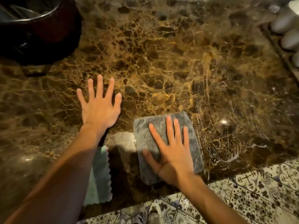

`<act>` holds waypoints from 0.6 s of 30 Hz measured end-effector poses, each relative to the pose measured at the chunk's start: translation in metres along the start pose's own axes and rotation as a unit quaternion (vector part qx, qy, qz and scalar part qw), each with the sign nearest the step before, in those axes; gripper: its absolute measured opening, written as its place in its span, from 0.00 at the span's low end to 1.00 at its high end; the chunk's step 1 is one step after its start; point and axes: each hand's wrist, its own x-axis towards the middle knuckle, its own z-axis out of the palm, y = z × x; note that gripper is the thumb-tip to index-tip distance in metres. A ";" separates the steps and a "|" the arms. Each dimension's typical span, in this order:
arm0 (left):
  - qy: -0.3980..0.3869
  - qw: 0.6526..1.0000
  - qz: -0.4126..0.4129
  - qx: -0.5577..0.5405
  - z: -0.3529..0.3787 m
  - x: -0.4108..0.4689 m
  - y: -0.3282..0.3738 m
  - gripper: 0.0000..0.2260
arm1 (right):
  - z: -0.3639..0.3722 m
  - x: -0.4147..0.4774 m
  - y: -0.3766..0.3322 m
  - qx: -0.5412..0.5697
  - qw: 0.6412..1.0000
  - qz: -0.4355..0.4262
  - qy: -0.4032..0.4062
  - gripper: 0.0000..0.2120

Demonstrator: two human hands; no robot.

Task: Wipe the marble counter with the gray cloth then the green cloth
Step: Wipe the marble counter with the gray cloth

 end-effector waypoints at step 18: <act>0.002 1.000 -0.012 0.001 0.000 -0.003 0.001 0.28 | -0.064 0.257 0.067 0.026 0.996 0.088 0.007 0.39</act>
